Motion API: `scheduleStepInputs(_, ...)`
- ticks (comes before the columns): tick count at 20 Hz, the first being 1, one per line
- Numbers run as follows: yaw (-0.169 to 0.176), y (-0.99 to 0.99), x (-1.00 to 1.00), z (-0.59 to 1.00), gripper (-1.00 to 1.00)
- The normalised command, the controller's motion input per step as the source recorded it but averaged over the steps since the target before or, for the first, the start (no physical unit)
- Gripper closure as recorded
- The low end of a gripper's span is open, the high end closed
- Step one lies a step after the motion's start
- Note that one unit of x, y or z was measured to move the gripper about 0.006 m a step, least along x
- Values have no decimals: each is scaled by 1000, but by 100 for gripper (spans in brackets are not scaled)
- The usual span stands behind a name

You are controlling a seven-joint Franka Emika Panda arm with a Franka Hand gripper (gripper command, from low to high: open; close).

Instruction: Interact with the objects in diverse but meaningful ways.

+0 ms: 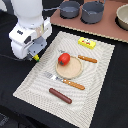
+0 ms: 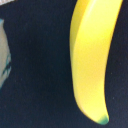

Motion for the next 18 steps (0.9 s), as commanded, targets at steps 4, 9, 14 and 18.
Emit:
scheduleStepInputs(4,33,-176,-176,-219,-100)
scheduleStepInputs(9,44,-167,-77,-82,100)
scheduleStepInputs(14,47,-141,-40,-62,100)
scheduleStepInputs(18,46,-134,-50,-79,100)
